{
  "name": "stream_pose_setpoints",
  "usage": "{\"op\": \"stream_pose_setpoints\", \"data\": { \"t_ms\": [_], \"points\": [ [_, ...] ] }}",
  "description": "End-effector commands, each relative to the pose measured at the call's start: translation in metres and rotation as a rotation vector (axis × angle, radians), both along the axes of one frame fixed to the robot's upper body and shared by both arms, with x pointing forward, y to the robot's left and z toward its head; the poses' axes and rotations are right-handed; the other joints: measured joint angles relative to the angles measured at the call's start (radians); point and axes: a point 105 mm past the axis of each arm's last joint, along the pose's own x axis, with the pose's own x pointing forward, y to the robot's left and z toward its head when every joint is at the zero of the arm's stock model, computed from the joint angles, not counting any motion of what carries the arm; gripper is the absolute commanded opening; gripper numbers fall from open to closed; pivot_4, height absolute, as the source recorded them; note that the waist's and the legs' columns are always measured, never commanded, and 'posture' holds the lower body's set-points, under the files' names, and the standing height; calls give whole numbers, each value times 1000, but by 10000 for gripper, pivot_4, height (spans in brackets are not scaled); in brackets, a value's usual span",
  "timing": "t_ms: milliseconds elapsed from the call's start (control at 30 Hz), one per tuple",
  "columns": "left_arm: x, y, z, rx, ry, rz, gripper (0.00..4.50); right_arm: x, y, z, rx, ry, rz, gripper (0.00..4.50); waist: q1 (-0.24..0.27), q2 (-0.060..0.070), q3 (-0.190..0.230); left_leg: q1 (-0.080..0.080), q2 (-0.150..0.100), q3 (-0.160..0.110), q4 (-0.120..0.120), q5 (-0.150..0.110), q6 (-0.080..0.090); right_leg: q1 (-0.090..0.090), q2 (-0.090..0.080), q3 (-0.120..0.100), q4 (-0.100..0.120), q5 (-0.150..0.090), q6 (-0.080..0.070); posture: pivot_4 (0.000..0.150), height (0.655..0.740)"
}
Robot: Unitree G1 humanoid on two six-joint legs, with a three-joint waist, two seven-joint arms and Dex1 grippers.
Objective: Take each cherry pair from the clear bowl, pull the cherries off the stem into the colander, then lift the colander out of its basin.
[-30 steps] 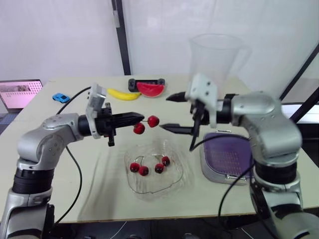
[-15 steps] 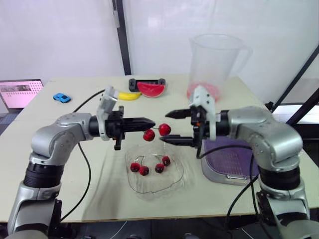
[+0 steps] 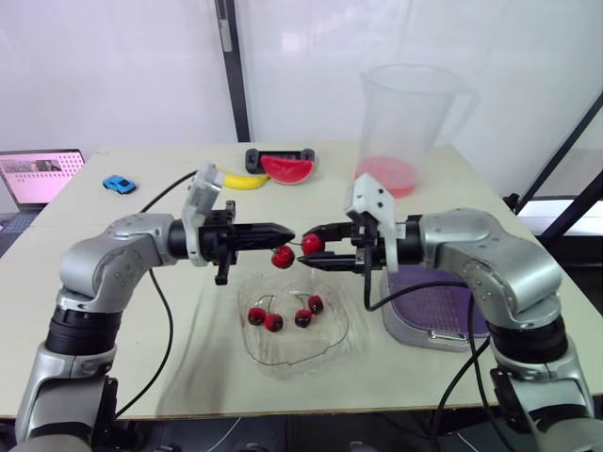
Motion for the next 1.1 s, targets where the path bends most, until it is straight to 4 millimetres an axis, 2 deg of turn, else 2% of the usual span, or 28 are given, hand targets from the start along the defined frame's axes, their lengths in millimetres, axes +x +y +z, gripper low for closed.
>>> {"op": "stream_pose_setpoints", "data": {
  "t_ms": [33,167,233,300,600,767,867,1100],
  "points": [
    [-5,-3,10,1,-50,-23,0,-6,1,9,8,-50,21,21214,0,0,0,0,0,0,0,0,0,0,0,0,0,0,0,1500,7400],
    [-3,-3,10,-1,-51,-19,0,-7,2,9,8,-44,24,21214,0,0,0,0,0,0,0,-1,1,0,0,0,0,0,0,1500,7400],
    [-3,-3,10,-2,-51,-17,0,-7,2,9,8,-46,24,15916,0,0,0,0,0,0,0,-1,1,0,0,0,0,0,0,1500,7400],
    [-3,-3,10,-3,-52,-16,0,-8,2,9,6,-47,26,8449,0,0,0,0,0,0,0,-1,1,0,0,0,0,0,0,1500,7400],
    [-2,-3,12,-12,-58,-14,0,-3,-7,2,10,-9,-10,8449,0,0,0,0,0,0,0,-1,2,0,0,0,0,0,0,1500,7400],
    [-3,-2,13,-20,-60,-13,0,-9,-16,-4,79,105,20,8449,2,0,0,0,0,0,0,-1,2,0,0,0,0,0,0,1500,7400],
    [-1,-2,12,-22,-59,-7,0,-6,-32,-9,107,163,-14,8449,2,0,0,0,0,0,0,-1,2,0,0,0,0,0,0,1500,7400],
    [1,-5,12,-43,-70,13,0,4,-76,5,97,147,-141,8449,3,0,0,0,0,0,0,-2,4,1,0,0,-1,0,0,1500,7400]
  ]
}}
